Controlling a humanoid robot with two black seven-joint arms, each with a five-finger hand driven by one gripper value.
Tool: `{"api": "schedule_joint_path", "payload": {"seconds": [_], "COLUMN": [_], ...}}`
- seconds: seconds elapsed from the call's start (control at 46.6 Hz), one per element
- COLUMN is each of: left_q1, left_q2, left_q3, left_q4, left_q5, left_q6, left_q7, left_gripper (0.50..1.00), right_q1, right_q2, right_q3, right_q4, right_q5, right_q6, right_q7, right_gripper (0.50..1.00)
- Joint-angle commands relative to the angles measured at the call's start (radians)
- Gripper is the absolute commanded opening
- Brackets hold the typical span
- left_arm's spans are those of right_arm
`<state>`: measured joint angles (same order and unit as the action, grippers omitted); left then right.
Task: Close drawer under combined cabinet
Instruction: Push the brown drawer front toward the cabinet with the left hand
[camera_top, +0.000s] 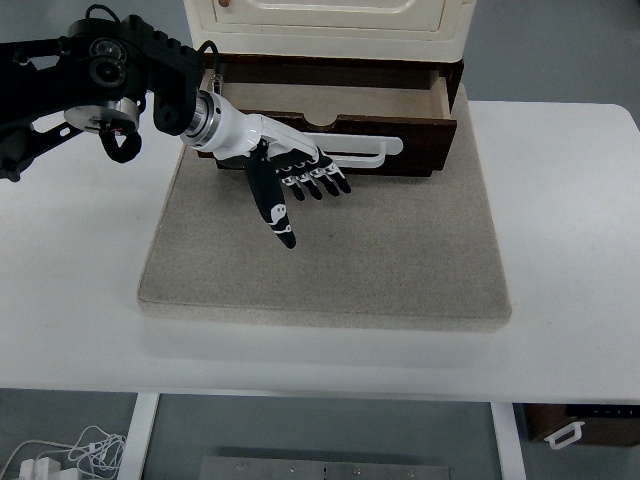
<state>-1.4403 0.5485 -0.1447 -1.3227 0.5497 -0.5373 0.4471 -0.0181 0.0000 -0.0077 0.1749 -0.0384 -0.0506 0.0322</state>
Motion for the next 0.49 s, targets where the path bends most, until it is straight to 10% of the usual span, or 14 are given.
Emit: {"api": "schedule_joint_path", "payload": {"seconds": [0.0,0.472], "left_q1": [0.0,-0.002], "left_q2": [-0.01,-0.028], "left_q3": [-0.001,-0.003], "left_q4": [0.011,0.071], "left_q5": [0.012,0.038], "left_q6": [0.003,0.076], "left_q7": [0.001,-0.005], "left_gripper": [1.0,1.0], "right_q1": [0.0,0.0], "right_q2": [0.0,0.0], "right_q3": [0.0,0.0], "right_q4": [0.0,0.0], "right_q5": [0.0,0.0], "right_q6": [0.0,0.0], "right_q7": [0.0,0.0], "right_gripper": [0.952,0.952]}}
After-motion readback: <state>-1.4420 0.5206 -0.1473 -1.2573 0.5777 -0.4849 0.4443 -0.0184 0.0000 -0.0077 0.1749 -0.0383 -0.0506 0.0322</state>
